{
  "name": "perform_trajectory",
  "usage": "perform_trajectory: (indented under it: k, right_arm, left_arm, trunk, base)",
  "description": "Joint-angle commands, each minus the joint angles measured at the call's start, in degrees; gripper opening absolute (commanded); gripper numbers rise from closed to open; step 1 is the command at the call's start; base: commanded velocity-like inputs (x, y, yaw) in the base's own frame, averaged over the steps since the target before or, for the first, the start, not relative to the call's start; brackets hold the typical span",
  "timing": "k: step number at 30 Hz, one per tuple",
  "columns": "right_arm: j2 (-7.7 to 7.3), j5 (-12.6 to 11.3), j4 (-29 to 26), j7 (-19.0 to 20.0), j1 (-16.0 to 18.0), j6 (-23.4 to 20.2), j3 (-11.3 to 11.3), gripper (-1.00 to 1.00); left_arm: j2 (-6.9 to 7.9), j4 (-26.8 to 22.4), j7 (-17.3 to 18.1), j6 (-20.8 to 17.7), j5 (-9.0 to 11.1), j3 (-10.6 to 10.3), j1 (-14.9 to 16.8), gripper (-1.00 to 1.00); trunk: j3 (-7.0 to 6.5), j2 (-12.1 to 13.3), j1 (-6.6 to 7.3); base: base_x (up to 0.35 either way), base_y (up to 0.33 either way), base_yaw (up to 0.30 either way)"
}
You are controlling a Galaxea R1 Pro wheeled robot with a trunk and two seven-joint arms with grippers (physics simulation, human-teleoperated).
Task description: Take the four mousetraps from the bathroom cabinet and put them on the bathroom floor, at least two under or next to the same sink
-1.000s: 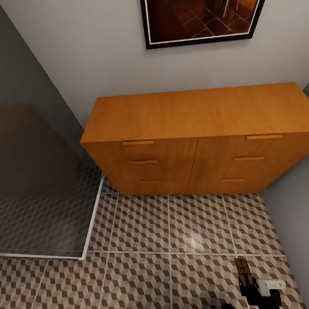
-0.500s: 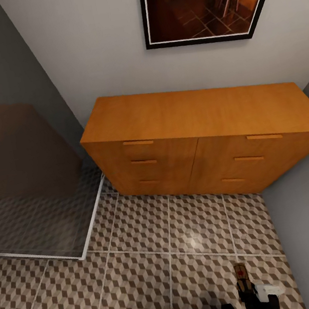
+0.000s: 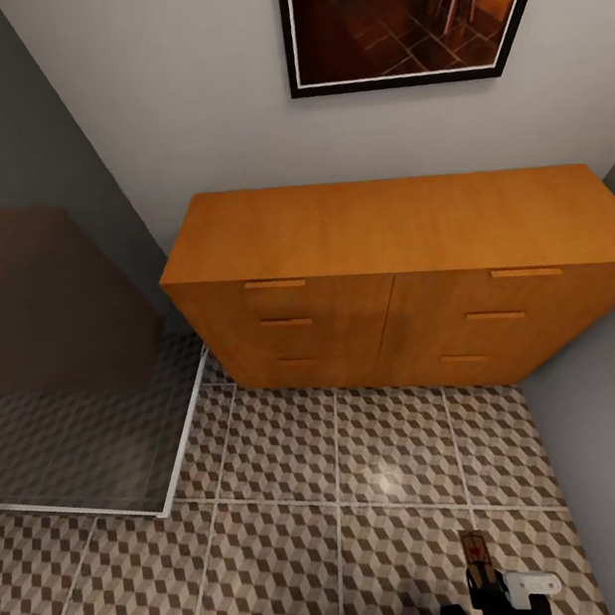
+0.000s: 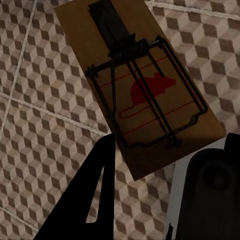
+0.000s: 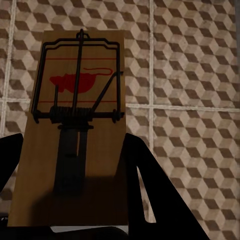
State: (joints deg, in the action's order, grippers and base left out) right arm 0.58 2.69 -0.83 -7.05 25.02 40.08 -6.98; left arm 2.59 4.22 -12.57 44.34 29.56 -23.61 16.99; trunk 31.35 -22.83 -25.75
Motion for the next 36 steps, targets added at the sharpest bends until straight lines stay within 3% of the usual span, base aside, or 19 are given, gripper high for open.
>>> perform_trajectory:
  k: [1,16,36]
  right_arm:
    - [-0.04,0.2,0.0,-0.2,0.0,0.2,-0.3,-1.00]
    - [0.38,0.2,0.0,-0.2,0.0,0.2,-0.3,-1.00]
    - [0.39,0.2,0.0,-0.2,0.0,0.2,-0.3,-1.00]
  left_arm:
    - [-0.03,0.2,-0.4,0.2,0.0,-0.5,0.1,-1.00]
    - [-0.04,0.2,-0.4,0.1,0.0,-0.5,0.1,-1.00]
    - [-0.09,0.2,-0.4,0.0,0.0,-0.5,0.1,-1.00]
  trunk:
    - [0.07,-0.1,-0.03]
    - [0.07,-0.1,-0.03]
    - [0.07,-0.1,-0.03]
  base:
    - [0.000,0.000,0.000]
    - [0.000,0.000,0.011]
    - [0.000,0.000,0.269]
